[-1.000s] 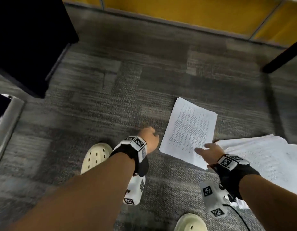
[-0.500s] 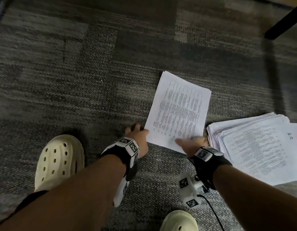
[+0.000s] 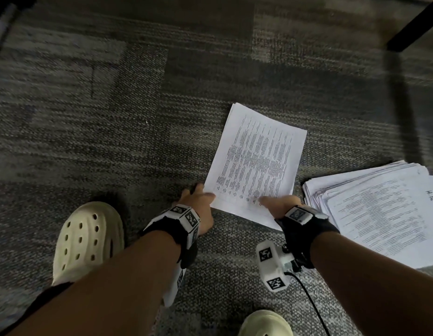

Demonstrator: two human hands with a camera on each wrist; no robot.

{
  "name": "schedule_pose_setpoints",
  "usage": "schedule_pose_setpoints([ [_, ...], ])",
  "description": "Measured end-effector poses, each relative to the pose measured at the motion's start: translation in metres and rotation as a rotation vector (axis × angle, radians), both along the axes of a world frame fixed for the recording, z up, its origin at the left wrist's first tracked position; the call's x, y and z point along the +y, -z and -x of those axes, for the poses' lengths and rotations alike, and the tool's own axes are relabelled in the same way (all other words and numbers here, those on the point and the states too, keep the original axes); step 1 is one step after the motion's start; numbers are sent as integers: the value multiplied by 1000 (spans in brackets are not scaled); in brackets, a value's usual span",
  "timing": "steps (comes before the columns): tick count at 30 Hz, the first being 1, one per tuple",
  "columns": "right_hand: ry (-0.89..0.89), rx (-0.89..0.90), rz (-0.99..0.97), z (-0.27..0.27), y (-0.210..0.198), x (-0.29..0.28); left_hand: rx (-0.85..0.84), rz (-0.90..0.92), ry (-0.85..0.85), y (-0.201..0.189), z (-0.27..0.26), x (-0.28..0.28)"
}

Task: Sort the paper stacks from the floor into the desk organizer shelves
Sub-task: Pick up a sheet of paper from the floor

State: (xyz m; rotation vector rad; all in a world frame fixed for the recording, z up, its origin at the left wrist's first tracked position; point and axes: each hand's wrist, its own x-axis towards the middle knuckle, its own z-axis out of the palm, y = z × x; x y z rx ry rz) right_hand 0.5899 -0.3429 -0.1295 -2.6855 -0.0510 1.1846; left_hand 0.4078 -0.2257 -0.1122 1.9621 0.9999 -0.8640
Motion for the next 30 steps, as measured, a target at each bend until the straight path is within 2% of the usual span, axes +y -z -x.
schedule_pose_setpoints([
  [2,8,-43,4,6,-15,6,7,0,-4,5,2,2],
  [5,-31,-8,36,11,-37,12,2,-9,14,5,1,2],
  [10,10,48,-89,7,-44,14,31,37,-19,6,4,3],
  [13,6,-11,-192,8,-53,20,16,0,-46,-1,9,1],
  [17,-72,-27,-335,21,-102,39,-25,46,-235,-28,22,3],
  [21,-136,65,-392,40,-170,68,-120,25,-441,-87,28,15],
  [25,-163,176,-421,70,-253,90,-203,-104,-518,-182,40,36],
  [28,-120,276,-514,97,-318,95,-268,-154,-558,-256,57,43],
  [30,-178,286,-563,114,-366,94,-291,-174,-568,-308,73,44],
])
